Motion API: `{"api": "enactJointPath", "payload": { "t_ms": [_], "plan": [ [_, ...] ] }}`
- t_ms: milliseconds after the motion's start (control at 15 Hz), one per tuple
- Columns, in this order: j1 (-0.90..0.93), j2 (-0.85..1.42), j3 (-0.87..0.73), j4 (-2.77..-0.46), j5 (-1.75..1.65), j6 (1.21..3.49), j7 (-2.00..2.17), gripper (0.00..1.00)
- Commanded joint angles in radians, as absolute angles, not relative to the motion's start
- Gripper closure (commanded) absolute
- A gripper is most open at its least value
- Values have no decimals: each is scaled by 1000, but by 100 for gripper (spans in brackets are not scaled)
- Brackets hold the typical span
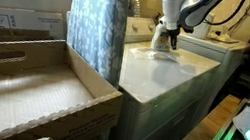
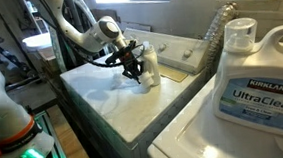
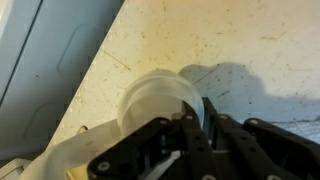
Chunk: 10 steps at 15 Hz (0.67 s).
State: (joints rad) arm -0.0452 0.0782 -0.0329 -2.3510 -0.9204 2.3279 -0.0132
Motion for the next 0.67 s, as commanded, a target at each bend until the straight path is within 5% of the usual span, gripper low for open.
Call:
{"api": "enactJointPath", "payload": {
  "t_ms": [0,600],
  "plan": [
    [-42,80,-36,-2350,-918,2327,-15,89],
    [5,114,9,-2363,-953,2303,-44,97]
  ]
}}
